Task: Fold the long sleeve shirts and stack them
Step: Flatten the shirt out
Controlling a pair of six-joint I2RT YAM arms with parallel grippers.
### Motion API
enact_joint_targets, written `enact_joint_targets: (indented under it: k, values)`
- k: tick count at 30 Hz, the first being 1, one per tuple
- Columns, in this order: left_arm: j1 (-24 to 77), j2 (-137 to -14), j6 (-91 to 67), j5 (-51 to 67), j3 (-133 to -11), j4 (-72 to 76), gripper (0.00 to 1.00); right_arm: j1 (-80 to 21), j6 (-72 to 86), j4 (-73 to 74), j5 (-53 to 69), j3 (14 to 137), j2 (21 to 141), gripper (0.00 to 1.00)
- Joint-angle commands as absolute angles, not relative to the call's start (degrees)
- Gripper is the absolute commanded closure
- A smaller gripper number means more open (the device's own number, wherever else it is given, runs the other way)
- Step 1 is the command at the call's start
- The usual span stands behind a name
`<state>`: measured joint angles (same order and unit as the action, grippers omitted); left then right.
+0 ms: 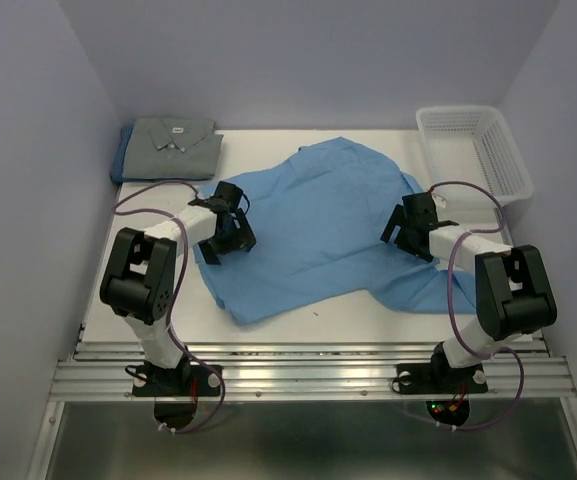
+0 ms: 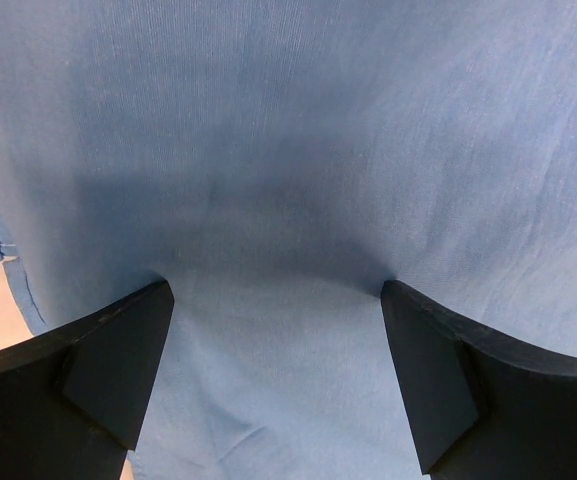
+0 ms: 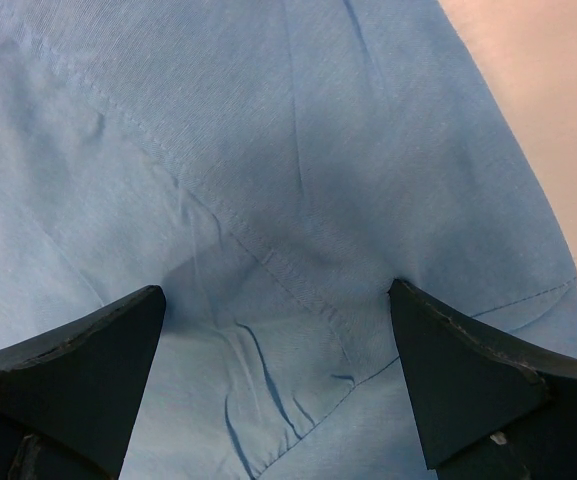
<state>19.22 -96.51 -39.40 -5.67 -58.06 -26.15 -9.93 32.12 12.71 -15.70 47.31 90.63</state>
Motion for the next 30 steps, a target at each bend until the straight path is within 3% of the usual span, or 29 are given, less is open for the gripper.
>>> enact_joint_targets:
  k: [1,7,11,20,30]
  values:
    - [18.98,-103.87,-33.14,-4.49,-65.64,-21.01,0.01,-9.23,34.19,17.31,-19.33,46.23,90.88,0.0]
    - [18.98,-112.23,-28.3,-6.33,-83.12,-23.99,0.01,-9.23,30.35,18.37,-16.11,49.92,89.39,0.0]
    - [18.9,-108.82,-27.77,-7.64,-89.03,-27.07,0.01,-9.23,25.14,13.8,-9.42,50.71,84.82,0.0]
    - [20.74,-88.61,-33.38,-2.29,-69.63,-20.84,0.01,-10.46,21.62,10.37,-5.72,51.94,80.59,0.0]
    - [25.05,-88.24,-38.15,-1.66,-54.58,-15.73,0.01,-10.46,21.45,8.96,-4.48,55.9,89.64,0.0]
